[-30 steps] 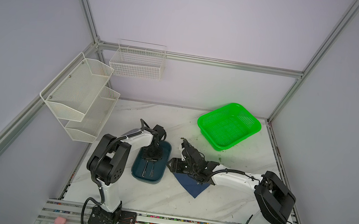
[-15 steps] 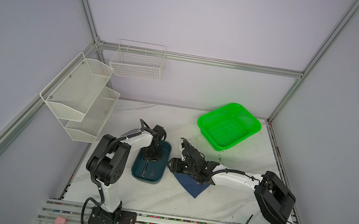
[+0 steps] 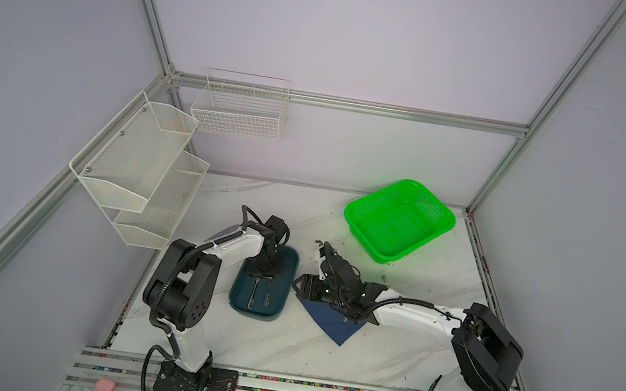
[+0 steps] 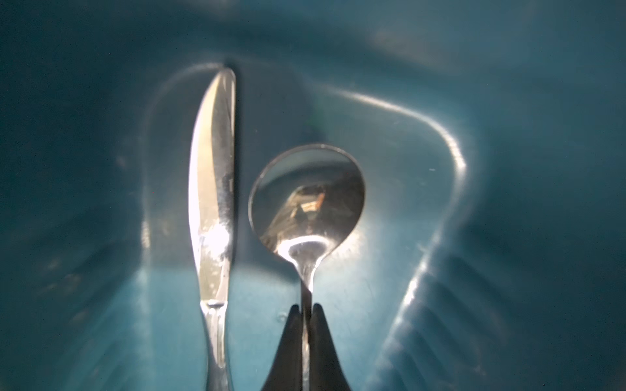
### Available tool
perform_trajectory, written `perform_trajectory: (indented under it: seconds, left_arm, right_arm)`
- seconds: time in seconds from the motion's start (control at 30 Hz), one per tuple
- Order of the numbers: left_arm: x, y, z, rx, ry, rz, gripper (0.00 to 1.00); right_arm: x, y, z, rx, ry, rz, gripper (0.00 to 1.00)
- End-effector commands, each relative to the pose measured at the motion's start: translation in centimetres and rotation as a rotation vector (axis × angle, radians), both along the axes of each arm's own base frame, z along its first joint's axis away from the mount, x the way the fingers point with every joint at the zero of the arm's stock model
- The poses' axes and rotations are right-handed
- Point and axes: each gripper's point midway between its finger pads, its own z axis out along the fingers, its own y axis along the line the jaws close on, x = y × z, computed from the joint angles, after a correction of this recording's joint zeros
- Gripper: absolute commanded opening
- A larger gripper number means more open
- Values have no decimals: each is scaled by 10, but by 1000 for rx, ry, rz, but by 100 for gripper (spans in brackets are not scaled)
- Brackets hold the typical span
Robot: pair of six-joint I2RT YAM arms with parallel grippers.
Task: Place the utensils on the paper napkin and roll it up
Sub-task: 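Lower the left gripper and close it on the silver spoon handle, then lift the spoon with the left gripper and carry it over the napkin beside the fork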
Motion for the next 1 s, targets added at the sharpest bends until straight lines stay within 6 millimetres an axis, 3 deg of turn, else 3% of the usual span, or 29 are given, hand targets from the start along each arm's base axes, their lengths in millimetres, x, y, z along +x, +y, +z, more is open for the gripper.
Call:
perform_trajectory:
  seconds: [0.0, 0.43, 0.77, 0.97]
  left_arm:
    - [-5, -1, 15, -11, -28, 1, 2]
    - [-8, 0, 35, -20, -48, 0, 2]
    - [-8, -10, 62, -95, -88, -9, 3]
    - [-9, -21, 77, -155, -108, -5, 3]
  right_arm:
    - [0, -2, 13, 33, -27, -22, 67]
    - [5, -12, 22, 37, -60, -73, 67]
    - [14, -40, 38, 37, -128, -194, 71]
    - [16, -51, 38, 46, -104, -240, 71]
